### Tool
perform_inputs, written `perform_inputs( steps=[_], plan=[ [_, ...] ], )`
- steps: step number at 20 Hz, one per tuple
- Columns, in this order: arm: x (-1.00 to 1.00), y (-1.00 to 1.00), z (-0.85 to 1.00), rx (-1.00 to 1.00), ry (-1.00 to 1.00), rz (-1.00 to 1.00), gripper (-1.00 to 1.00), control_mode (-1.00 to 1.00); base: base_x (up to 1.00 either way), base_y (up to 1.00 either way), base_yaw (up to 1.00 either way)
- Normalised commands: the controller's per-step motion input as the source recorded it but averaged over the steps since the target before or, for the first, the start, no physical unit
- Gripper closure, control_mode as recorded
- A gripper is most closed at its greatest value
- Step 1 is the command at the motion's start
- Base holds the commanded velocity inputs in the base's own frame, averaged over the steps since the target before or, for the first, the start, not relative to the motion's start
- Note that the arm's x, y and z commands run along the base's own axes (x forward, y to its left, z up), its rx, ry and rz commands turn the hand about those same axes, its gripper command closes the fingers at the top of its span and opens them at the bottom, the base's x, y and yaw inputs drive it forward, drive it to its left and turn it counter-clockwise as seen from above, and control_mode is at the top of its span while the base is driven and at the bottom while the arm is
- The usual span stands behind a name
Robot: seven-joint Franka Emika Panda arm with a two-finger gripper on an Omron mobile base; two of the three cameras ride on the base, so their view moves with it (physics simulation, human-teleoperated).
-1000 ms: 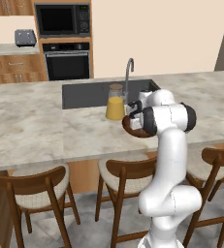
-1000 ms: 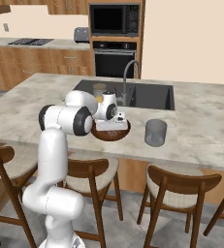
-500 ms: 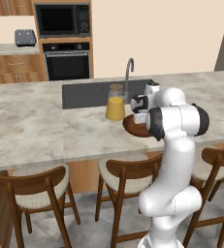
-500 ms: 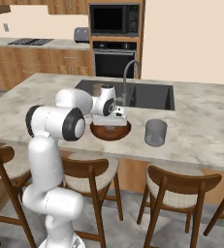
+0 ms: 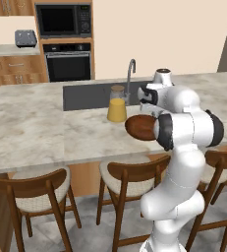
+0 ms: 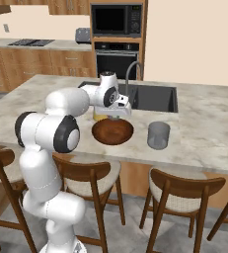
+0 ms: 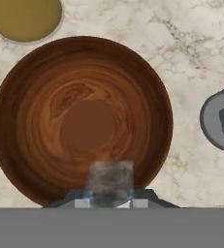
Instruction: There are two ice cubes in the ice bowl. Place both ice cubes in the glass cup.
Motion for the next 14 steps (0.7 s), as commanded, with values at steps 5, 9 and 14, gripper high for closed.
perform_inputs(
  steps=[5,9,14],
  plan=[
    [0.02,-0.67,0.24,0.0,0.13,-0.15,1.0,-1.0,0.0,0.0,0.0],
    [0.3,-0.79,0.02,0.0,0.13,-0.14,1.0,-1.0,0.0,0.0,0.0],
    [0.49,-0.73,0.04,0.03,0.08,-0.09,1.0,-1.0,0.0,0.0,0.0]
  ],
)
